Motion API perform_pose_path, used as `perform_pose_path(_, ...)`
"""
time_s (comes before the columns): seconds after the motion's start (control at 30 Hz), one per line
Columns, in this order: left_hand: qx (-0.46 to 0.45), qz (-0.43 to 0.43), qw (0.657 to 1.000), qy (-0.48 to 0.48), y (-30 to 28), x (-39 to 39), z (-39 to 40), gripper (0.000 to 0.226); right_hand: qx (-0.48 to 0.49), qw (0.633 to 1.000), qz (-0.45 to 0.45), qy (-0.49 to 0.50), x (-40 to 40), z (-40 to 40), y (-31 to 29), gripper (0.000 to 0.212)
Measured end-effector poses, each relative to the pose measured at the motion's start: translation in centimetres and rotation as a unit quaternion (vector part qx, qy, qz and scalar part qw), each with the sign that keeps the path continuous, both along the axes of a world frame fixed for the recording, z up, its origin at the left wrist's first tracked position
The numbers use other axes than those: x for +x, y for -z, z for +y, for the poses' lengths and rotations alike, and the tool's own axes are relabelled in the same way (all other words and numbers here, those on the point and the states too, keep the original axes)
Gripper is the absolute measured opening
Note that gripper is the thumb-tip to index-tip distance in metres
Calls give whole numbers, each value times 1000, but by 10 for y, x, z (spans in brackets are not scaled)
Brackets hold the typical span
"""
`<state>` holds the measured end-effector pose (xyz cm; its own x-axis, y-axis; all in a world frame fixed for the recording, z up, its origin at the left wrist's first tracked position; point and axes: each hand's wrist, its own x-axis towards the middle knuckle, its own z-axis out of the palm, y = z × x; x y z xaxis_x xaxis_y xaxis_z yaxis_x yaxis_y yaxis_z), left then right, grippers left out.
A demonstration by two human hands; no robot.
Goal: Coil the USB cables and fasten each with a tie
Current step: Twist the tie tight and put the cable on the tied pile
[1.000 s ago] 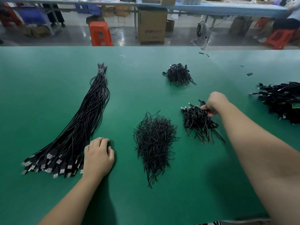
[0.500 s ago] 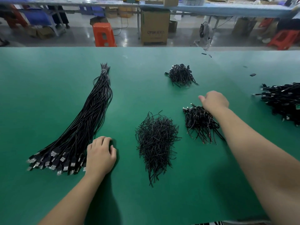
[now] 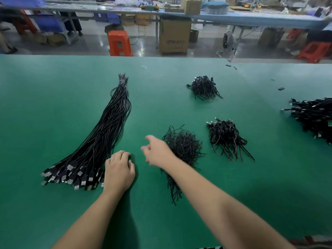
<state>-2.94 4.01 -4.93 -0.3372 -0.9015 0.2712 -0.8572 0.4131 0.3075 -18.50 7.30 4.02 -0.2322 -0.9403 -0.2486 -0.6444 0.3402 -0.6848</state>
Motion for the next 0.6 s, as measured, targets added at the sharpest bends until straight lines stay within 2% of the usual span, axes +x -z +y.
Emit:
perform_pose_path(0.1, -2, 33, 999, -10, -2, 1, 2, 33, 41, 996, -77, 25, 31, 6, 34, 40)
perform_pose_path(0.23, -17, 43, 998, -48, -5, 4, 2, 27, 14, 998, -40, 43, 41, 17, 58, 31)
perform_pose_path(0.4, -8, 49, 994, -94, -7, 4, 5, 41, -24, 994, -91, 51, 33, 25, 65, 26)
perform_pose_path(0.6, 108, -13, 983, -151, -25, 2, -12, 44, -31, 992, -110, 59, 32, 23, 66, 20)
